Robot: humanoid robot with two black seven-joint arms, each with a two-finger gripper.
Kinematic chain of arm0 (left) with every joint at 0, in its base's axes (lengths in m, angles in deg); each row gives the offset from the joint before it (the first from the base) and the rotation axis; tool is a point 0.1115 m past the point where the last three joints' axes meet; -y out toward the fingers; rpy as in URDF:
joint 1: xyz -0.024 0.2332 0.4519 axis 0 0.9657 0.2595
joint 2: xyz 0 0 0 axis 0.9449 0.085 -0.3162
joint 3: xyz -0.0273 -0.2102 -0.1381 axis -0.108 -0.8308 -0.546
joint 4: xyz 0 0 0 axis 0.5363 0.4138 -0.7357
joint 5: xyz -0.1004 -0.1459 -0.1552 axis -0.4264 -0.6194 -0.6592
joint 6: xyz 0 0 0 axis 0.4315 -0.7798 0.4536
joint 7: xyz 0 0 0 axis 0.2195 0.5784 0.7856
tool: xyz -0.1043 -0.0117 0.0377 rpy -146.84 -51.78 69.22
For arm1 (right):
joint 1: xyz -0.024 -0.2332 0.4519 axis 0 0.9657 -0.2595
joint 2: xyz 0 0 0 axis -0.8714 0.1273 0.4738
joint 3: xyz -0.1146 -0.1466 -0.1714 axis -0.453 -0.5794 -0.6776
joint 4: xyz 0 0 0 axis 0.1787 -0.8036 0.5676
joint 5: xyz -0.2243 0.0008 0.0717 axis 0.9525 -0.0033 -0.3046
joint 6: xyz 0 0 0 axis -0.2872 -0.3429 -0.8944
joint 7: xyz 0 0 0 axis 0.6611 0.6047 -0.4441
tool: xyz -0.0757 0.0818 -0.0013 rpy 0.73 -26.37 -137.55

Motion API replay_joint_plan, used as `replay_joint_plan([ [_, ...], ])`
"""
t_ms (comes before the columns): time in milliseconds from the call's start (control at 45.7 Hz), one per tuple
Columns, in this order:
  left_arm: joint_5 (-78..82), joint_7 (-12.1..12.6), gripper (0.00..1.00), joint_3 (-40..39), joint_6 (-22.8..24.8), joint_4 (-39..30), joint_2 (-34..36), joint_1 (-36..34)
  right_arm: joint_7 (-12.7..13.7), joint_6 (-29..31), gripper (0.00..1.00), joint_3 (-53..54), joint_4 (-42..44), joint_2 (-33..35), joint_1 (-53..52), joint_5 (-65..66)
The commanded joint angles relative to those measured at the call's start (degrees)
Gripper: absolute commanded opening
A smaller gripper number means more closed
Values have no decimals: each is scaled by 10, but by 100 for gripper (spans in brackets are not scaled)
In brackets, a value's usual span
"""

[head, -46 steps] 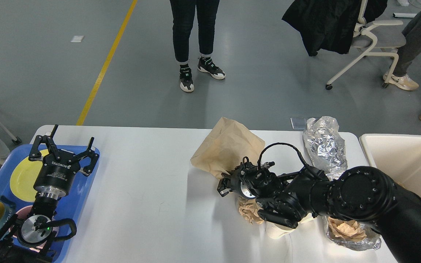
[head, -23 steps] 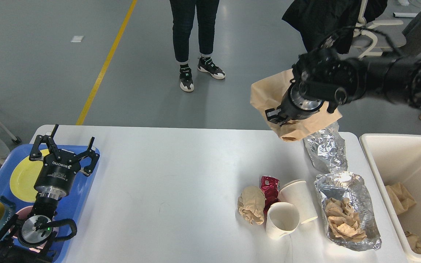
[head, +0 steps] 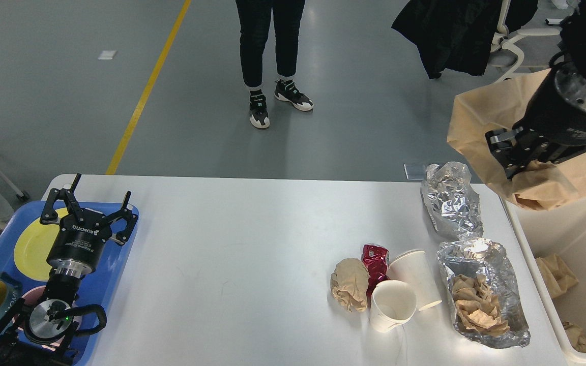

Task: Tidy desktop
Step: 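Release the paper bag into the white bin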

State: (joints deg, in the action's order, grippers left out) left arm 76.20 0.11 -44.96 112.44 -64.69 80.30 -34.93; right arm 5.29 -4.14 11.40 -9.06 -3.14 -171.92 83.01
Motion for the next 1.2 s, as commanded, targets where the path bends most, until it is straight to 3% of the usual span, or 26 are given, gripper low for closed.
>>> replay_joint_plan([
  [0, 0, -1, 96, 0, 0, -1, -1, 0, -2, -7, 0, -39, -17, 11, -5, -1],
  [153, 0, -1, 96, 0, 0, 0, 0, 0, -2, -21, 0, -66, -14, 62, -1, 5],
  [307, 0, -1, 96, 0, 0, 0, 0, 0, 5, -140, 0, -82, 27, 175, 112, 100],
  [438, 0, -1, 96, 0, 0, 0, 0, 0, 3, -170, 0, -61, 133, 252, 244, 146],
  [547, 0, -1, 96, 0, 0, 0, 0, 0, -2, -172, 0, 25, 250, 280, 397, 150],
  [745, 0, -1, 96, 0, 0, -1, 0, 0, -4, -194, 0, 237, 478, 261, 708, 150],
  [832, 0, -1, 96, 0, 0, 0, 0, 0, -3, -247, 0, 296, 558, 208, 818, 150],
  [942, 0, -1, 96, 0, 0, 0, 0, 0, -3, -313, 0, 317, 641, 150, 905, 150],
  [1183, 0, -1, 96, 0, 0, 0, 0, 0, -3, -383, 0, 327, 801, 21, 1047, 137],
])
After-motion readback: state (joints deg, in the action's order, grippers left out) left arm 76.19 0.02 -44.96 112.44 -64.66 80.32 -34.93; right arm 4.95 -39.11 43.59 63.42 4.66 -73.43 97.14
